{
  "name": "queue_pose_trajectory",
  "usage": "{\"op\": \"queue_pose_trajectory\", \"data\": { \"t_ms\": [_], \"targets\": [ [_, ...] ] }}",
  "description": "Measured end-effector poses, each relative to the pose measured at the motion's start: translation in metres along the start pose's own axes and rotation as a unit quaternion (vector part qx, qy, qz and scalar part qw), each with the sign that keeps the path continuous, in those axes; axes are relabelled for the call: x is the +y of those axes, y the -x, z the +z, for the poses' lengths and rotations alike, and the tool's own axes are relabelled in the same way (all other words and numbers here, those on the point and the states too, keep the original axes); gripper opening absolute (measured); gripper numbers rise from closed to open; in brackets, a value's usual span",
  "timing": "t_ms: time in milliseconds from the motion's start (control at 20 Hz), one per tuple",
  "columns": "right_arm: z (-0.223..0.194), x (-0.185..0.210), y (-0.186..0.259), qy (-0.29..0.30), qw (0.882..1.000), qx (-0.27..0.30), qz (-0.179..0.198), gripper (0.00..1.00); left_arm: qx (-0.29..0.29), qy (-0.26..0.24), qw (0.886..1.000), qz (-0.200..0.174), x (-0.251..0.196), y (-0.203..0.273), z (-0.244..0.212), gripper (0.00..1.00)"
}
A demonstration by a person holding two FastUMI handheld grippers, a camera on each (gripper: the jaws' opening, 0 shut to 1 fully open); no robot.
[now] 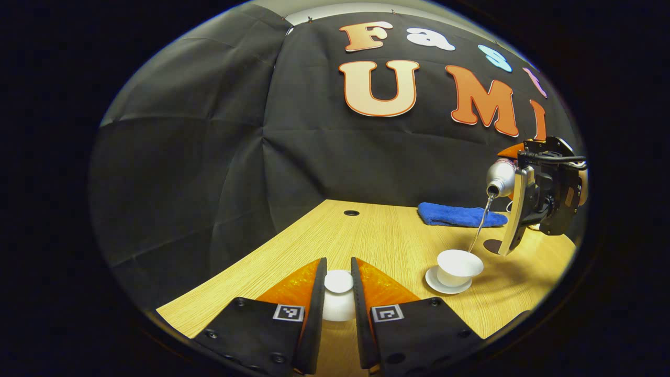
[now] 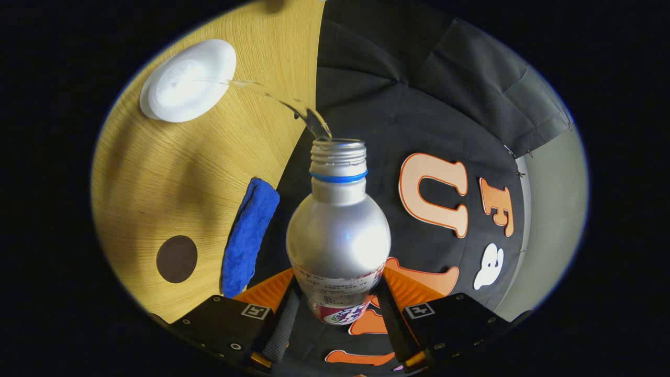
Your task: Open the teacup lid with one hand, grasp the water bottle and pour water into the teacup with the other hand; after pouring, place the water bottle on the coaster and then close the teacup lid.
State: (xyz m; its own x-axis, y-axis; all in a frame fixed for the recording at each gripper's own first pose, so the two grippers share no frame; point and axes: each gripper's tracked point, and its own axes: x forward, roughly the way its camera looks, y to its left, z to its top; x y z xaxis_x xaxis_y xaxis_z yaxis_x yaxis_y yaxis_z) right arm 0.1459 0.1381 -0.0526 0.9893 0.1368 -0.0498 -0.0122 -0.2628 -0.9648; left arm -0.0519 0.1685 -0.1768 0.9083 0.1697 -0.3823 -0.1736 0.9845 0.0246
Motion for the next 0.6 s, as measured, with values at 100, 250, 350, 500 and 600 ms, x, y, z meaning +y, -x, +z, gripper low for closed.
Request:
{"op": "queue_pose_trajectory", "data": {
  "t_ms": [100,250,350,500,600],
  "targets": [
    [0.0,-0.006,-0.002,0.013,1.0,-0.003,-0.007,0.78,0.001,0.0,1.0,0.0,0.0,0.001,-0.001,0.33],
    [0.0,-0.013,-0.002,0.026,0.999,-0.007,-0.016,0.78,-0.001,0.0,1.0,0.003,0.002,0.003,0.0,0.33],
    [0.0,-0.017,-0.002,0.031,0.999,-0.008,-0.023,0.78,-0.001,-0.001,1.0,0.004,0.003,0.004,0.001,0.33],
    [0.004,-0.015,0.0,0.043,0.999,-0.012,-0.025,0.78,0.0,-0.001,1.0,0.005,0.002,0.004,0.0,0.33],
    [0.007,-0.011,-0.001,0.053,0.998,-0.015,-0.025,0.78,0.0,-0.002,1.0,0.004,0.002,0.005,0.001,0.33]
  ]
}}
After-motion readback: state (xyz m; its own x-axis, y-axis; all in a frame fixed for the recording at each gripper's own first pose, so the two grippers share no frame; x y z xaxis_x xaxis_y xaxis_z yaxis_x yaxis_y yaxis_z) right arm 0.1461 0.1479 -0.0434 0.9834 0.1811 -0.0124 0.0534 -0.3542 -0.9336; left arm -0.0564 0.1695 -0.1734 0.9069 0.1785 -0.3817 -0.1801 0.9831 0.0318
